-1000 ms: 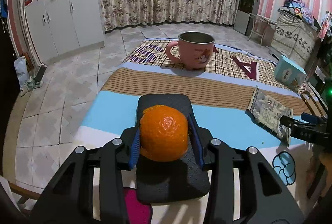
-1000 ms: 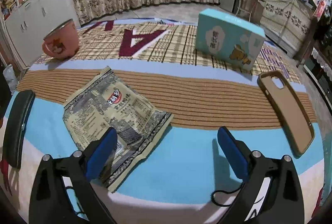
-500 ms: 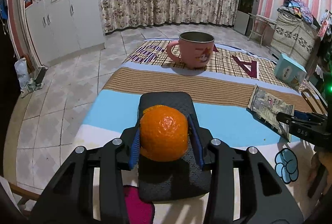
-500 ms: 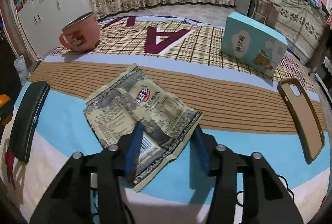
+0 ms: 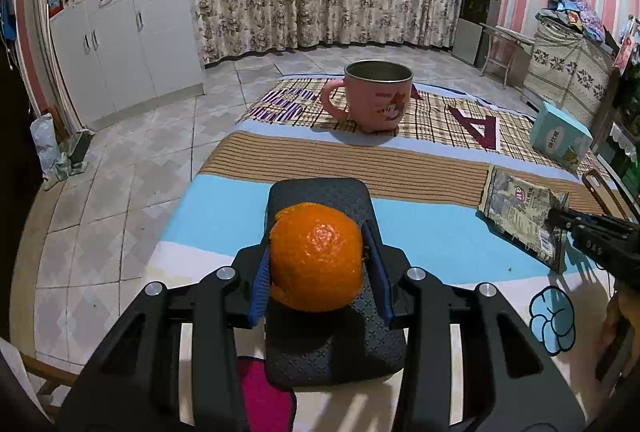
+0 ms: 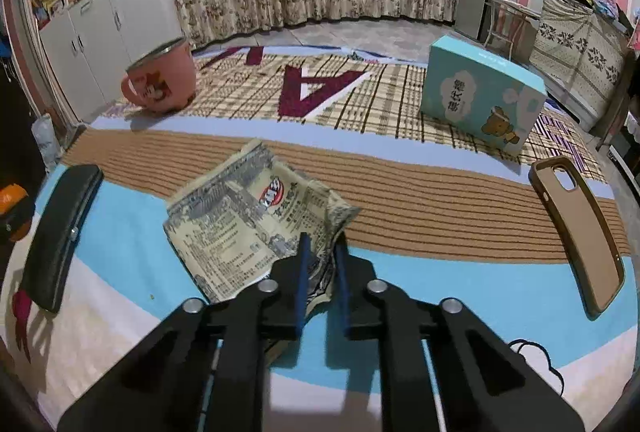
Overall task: Collect trash
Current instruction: 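Grasp the crumpled newspaper with the right tool and lift it, then carry the orange and newspaper over the blue basket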
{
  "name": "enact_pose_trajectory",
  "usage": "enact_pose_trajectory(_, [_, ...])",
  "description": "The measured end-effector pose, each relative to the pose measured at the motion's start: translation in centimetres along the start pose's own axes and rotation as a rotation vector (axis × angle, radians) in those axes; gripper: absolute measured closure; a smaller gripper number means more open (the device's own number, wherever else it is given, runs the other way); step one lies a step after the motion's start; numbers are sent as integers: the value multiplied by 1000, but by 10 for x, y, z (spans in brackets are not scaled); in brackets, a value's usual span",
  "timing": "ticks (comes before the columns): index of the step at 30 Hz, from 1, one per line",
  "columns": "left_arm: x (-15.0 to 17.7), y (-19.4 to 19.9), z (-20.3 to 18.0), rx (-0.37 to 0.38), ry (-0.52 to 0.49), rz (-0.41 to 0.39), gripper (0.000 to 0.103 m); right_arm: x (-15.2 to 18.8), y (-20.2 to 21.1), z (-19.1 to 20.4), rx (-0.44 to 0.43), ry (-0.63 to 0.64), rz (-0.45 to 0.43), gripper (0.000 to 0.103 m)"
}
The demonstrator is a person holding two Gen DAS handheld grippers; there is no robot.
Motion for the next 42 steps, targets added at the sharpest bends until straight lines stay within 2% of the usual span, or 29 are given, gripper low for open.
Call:
enact_pose_trajectory(8, [-12,19,-17,-2,-26,-22,63,-6,23,-18,-20,-15,-50,99])
enact_pose_trajectory(17, [-27,55,-69,58,-75,-54,63,-5,77,-76,-1,-91,-117,100])
enact_pose_trajectory(28, [-25,100,-170,208,-156,-102,63,23,157,-168,92,-189,-177,100])
enact_pose_trajectory(32, [-13,105,-211,275,-164,-81,63,39,182,-199,129,-216,-194,100])
enact_pose_trajectory(42, [6,123,-315,380,-250,-73,63,65,243,-279,234,-288,-249,100])
Point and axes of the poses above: each gripper's, at about its wrist camera, not at the fingertips, and y roughly against the way its jaws point, z to its left, x to its underside, the point moved 6 cm from there along -y, roughly the way its jaws point, and after that the axes turned 2 degrees about -z, right-handed, at the moved point
